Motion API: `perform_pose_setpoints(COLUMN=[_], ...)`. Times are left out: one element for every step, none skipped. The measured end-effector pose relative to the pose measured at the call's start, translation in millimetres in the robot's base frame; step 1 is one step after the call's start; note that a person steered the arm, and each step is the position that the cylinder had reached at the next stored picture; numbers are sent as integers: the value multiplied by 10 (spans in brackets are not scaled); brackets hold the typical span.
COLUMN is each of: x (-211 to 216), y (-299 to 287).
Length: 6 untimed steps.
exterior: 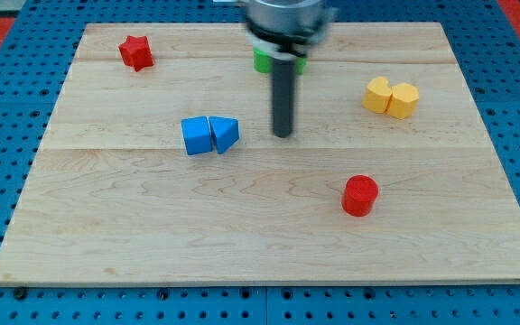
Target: Place the red circle at the bottom center
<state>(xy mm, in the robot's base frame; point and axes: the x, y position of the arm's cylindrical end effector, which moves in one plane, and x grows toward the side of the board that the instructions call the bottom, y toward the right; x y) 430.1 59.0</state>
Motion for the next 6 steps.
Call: perform_pose_setpoints(x=[535,687,688,827,1004,1253], y=[882,1156,727,109,443,499])
